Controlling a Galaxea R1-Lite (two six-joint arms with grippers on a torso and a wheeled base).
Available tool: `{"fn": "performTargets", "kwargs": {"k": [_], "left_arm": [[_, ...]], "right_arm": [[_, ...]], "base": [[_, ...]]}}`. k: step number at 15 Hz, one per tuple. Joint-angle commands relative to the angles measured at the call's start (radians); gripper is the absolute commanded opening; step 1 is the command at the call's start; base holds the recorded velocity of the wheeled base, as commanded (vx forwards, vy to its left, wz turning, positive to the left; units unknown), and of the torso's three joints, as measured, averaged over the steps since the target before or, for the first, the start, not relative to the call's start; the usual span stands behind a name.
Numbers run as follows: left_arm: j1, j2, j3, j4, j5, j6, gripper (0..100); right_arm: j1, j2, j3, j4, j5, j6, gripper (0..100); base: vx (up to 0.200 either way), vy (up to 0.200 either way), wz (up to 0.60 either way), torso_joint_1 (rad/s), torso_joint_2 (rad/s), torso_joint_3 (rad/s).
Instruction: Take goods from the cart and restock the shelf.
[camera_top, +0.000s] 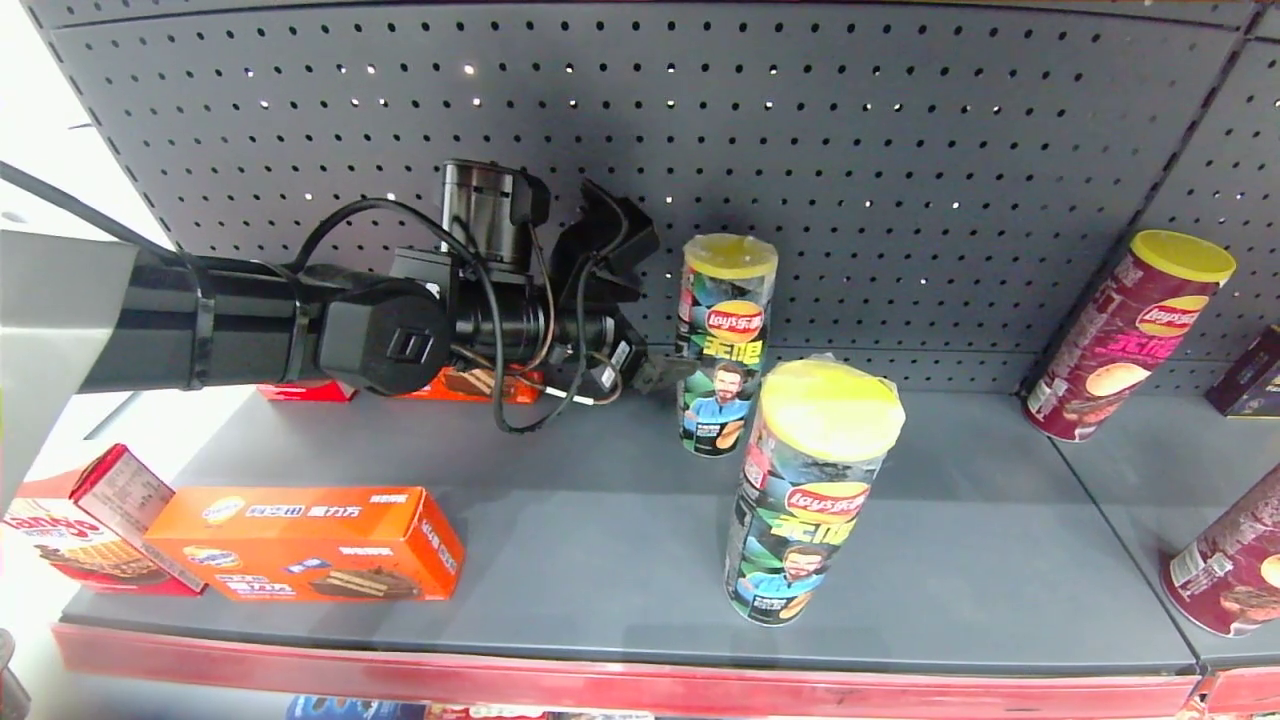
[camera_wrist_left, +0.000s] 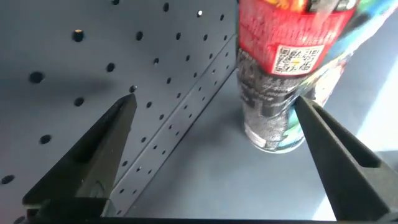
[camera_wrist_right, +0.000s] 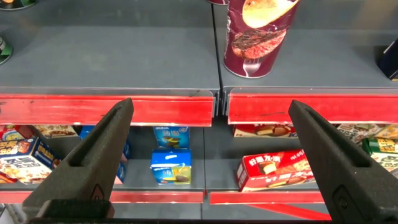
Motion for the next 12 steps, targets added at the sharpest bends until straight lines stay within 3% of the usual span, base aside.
{"fn": "performTargets", "kwargs": {"k": [1,8,12], "left_arm": [[0.004,0.001,0.001,0.000,0.002,0.000,100],[0.013,0.001,0.007,0.000,0.028,0.001,100],[0.027,-0.050,0.139,-0.046,0.045,0.018,100]], "right_arm": [[0.000,0.001,0.000,0.000,0.000,0.000,100],[0.000,0.001,0.000,0.000,0.000,-0.001,100],[0.000,0.001,0.000,0.000,0.000,0.000,100]], "base": [[0.000,0.000,0.00,0.000,0.00,0.000],[0.000,0.000,0.00,0.000,0.00,0.000],[0.000,0.000,0.00,0.000,0.00,0.000]]}}
